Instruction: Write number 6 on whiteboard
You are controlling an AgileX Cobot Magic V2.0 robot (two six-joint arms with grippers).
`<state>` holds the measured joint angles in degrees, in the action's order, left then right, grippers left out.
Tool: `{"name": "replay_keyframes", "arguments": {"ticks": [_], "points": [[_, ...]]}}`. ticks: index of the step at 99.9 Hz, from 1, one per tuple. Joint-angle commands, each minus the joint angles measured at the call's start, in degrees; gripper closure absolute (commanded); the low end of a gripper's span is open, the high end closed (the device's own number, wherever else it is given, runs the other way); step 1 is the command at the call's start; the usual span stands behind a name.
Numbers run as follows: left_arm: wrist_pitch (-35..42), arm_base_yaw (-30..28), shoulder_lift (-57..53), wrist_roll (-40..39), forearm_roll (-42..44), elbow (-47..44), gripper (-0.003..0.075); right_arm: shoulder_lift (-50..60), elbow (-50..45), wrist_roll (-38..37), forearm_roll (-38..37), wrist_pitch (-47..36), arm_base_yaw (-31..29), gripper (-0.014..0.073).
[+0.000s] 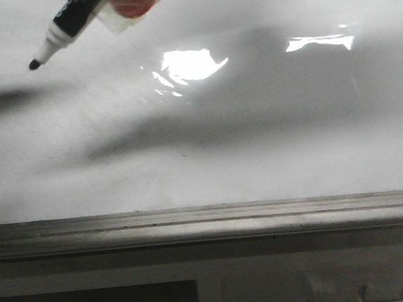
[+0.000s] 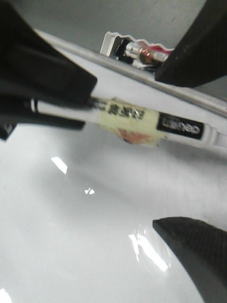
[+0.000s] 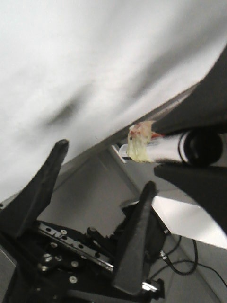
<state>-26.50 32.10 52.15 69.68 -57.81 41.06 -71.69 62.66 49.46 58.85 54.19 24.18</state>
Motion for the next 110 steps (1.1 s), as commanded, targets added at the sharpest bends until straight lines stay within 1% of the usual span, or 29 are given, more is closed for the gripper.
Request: {"name": "replay_keyframes", "arguments": {"ticks": [1,8,23,31,39,53,82,89,95,102,110], "points": [[2.0,-4.1,-3.7,-3.3,-3.2,1.2,0.0188,6.3,-1.6,1.2,2.0,-6.3,0.1,0.0637],[2.0,-8.3,-6.5,-4.5,-4.6,-0.1,0.0199,11.0,-5.5,1.2,0.5,-10.9,0.1,0.0638],[2.8,-16.7,-13.0,-4.5,-9.3,-4.5,0.0208,20.9,-13.9,2.7,0.2,-19.5,0.1,0.0638],[5.1,-19.9,-16.6,-4.5,-12.6,-7.2,0.0208,24.7,-17.5,2.7,0.2,-24.4,0.1,0.0638],[7.1,-22.4,-19.4,-4.5,-14.3,-9.6,0.0208,26.8,-19.7,2.7,0.2,-27.6,0.1,0.0638],[7.7,-24.3,-22.0,-4.5,-14.7,-11.2,0.0208,27.0,-20.2,2.8,0.1,-31.8,0.1,0.0638],[7.9,-24.3,-22.0,-4.5,-15.7,-11.3,0.0208,20.9,-20.2,2.8,-0.1,-42.2,0.1,0.0638],[7.9,-24.3,-22.0,-4.5,-15.7,-11.3,0.0208,19.0,-20.2,2.8,-0.1,-42.9,0.1,0.0638],[7.9,-24.3,-22.0,-4.5,-15.7,-11.3,0.0208,17.4,-20.2,2.8,-0.1,-41.4,0.1,0.0638],[7.9,-24.3,-22.0,-4.5,-15.8,-11.3,0.0208,15.5,-20.2,2.8,-1.0,-37.7,0.1,0.0638],[7.9,-24.3,-22.0,-4.5,-15.8,-11.3,0.0208,14.1,-20.2,2.8,-3.2,-30.9,0.1,0.0638]]}}
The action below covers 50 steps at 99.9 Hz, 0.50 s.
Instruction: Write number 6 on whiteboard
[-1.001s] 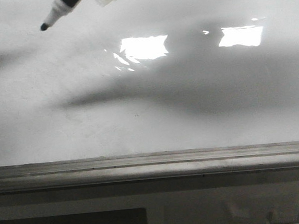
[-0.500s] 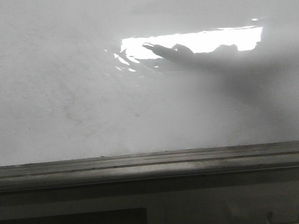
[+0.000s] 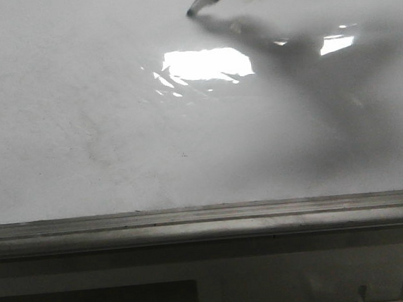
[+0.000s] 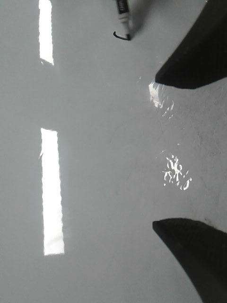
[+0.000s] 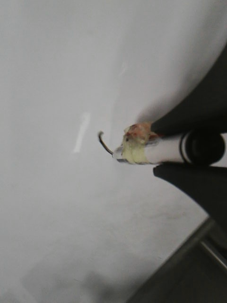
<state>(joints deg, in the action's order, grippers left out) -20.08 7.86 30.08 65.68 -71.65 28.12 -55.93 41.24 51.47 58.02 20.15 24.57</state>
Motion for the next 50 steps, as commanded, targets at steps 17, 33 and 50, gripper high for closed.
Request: {"name": "replay_keyframes", "arguments": {"ticks": [17,33,50], "points": [[1.5,-0.1,0.1,-0.4,-2.0,1.7,0.0208,-0.6,1.0,-5.0,-11.9,9.3,-0.7,0.0637],[1.5,-0.1,0.1,-0.4,-2.0,1.7,0.0208,2.0,1.0,-10.6,-16.3,3.0,-2.9,0.0637],[1.5,-0.1,0.1,-0.4,-2.0,1.7,0.0208,0.7,1.1,-9.6,-12.3,-2.9,-0.1,0.0638]]}}
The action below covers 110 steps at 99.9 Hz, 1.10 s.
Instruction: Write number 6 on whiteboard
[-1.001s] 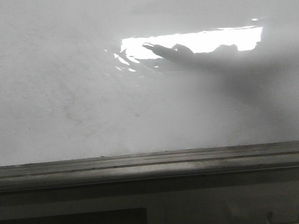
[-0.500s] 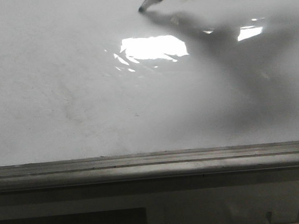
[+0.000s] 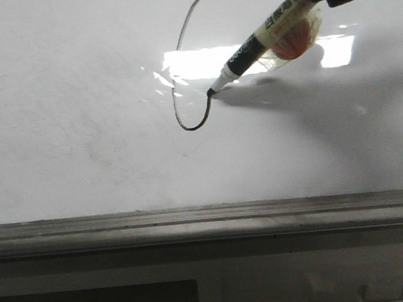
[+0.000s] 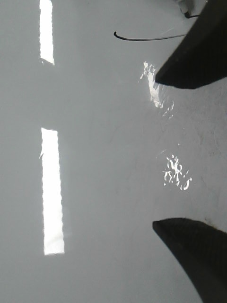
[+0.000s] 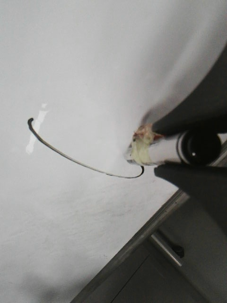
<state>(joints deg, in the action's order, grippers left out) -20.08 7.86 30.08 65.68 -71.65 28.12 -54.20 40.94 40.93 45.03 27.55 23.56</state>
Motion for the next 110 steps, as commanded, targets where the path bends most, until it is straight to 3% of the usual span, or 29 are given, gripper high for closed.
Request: {"name": "replay_keyframes", "arguments": {"ticks": [1,21,36,61,91,110], "points": [[1.5,-0.1,0.1,-0.4,-2.0,1.7,0.0208,-1.3,1.5,1.2,1.1,-10.3,1.1,0.0638],[1.5,-0.1,0.1,-0.4,-2.0,1.7,0.0208,-4.0,3.9,3.4,2.2,-7.7,7.5,0.0638],[-0.6,-0.1,0.1,-0.1,-2.0,1.8,0.0208,-1.8,6.5,3.4,1.7,1.5,7.4,0.0638],[-10.3,0.9,0.6,5.6,-3.0,4.8,0.0209,1.1,12.7,3.2,1.5,2.8,7.4,0.0638],[-14.5,11.5,8.1,7.5,-5.0,8.9,0.0211,-6.6,22.3,2.3,1.5,17.0,7.4,0.0638],[-14.1,20.3,15.4,10.9,-5.0,10.8,0.028,-9.6,24.0,2.3,1.8,20.8,7.4,0.0638]]}}
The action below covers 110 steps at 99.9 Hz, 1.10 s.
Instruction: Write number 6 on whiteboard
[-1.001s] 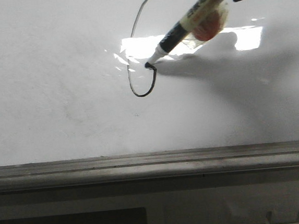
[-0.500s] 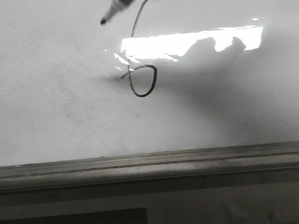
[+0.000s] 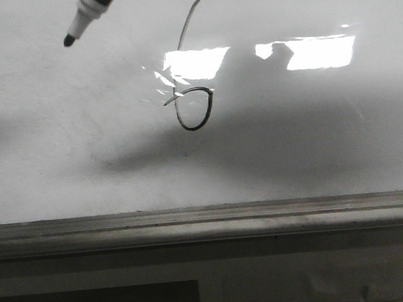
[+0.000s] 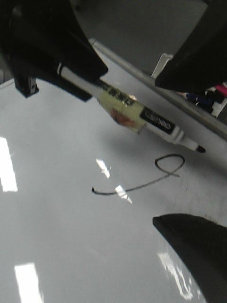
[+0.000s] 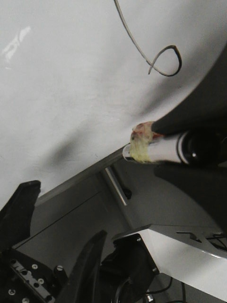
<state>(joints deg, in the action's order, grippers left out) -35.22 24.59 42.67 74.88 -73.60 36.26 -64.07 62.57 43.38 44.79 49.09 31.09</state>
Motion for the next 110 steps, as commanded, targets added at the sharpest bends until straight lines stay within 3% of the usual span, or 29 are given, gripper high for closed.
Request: {"name": "replay_keyframes", "arguments": {"ticks": [1,36,70,91,110], "points": [[1.3,4.3,3.1,1.8,-3.0,2.8,0.0286,0.3,2.4,-0.2,2.0,-0.7,-0.1,0.0638],[10.6,17.0,14.9,4.2,-2.4,5.9,0.0314,0.3,2.4,-0.2,2.0,1.3,-0.1,0.0638],[12.5,17.5,16.1,4.2,-2.1,7.4,0.0332,0.3,2.4,-0.2,1.8,1.8,-0.1,0.0638],[11.8,17.5,16.1,4.2,-0.3,7.4,0.0494,0.3,2.4,-0.2,1.8,1.8,-0.1,0.0638],[11.7,17.5,16.1,4.2,0.1,7.4,0.0741,0.3,2.4,-0.2,1.8,2.3,-0.1,0.063]]}}
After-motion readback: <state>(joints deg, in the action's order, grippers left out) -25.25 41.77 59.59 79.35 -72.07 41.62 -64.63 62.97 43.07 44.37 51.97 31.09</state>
